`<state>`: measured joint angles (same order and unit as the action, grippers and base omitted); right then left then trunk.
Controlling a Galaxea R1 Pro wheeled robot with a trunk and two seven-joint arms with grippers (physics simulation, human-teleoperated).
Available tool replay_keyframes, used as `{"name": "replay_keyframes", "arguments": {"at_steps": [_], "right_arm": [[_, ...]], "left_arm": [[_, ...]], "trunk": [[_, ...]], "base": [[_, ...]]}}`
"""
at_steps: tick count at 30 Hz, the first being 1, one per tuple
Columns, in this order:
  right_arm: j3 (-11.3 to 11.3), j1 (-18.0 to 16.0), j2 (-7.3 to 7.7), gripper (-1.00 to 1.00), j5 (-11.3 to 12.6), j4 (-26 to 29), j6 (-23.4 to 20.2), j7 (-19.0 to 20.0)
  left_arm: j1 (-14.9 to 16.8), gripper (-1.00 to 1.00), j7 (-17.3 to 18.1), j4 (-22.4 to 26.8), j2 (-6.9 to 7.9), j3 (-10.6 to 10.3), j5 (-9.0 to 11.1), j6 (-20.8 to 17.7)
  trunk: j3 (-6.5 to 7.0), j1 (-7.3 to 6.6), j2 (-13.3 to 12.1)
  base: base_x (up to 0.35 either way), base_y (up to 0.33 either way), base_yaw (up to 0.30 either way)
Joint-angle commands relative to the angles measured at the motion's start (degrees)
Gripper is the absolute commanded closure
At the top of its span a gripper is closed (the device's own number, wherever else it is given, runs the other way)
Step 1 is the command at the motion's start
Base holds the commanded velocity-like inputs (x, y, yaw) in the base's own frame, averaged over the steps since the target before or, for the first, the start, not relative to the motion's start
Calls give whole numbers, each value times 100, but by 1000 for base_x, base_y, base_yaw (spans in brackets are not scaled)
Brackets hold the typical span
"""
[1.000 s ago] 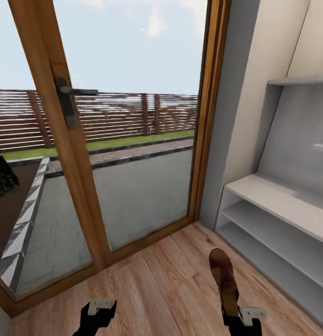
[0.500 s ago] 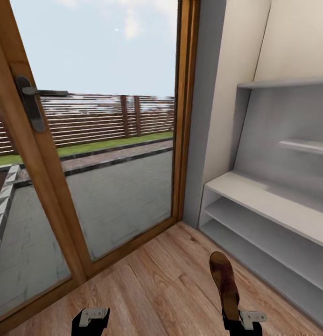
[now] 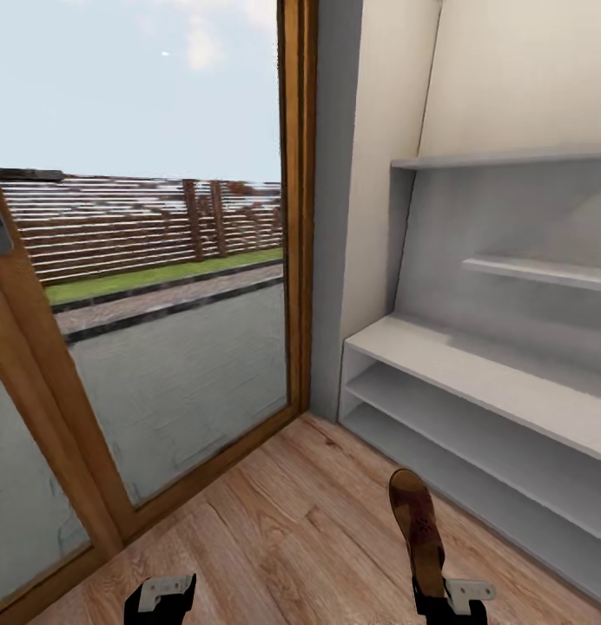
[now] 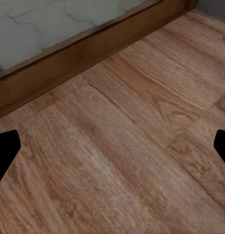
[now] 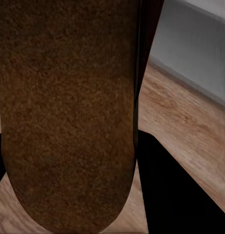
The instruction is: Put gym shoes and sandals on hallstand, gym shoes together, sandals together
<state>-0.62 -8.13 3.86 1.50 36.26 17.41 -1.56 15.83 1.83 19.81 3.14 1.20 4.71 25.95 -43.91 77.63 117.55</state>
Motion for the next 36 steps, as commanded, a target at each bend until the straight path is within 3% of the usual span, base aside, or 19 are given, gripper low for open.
{"name": "replay_keyframes", "arguments": {"at_steps": [1,7,22,29,36], "right_arm": [[9,-5,1,100,35,-4,17,-11],[9,-5,0,100,35,-5,17,-11],[9,-5,0,100,35,-5,17,-11],[9,-5,0,100,35,-5,17,-11],[9,-5,0,100,35,-7,17,-11]], "left_arm": [[-1,-100,19,-2,-1,-3,48,15],[-21,-100,19,1,-6,1,48,15],[-28,-100,19,5,-6,3,48,17],[-28,-100,19,-1,-6,3,48,15],[-28,-100,19,-1,-6,3,51,16]], "trunk": [[-3,-1,2],[9,-1,2],[38,-1,2],[52,-1,2],[72,-1,2]], "base": [[0,0,-275],[59,10,-275],[262,162,-275],[44,39,-275],[1,250,-275]]}}
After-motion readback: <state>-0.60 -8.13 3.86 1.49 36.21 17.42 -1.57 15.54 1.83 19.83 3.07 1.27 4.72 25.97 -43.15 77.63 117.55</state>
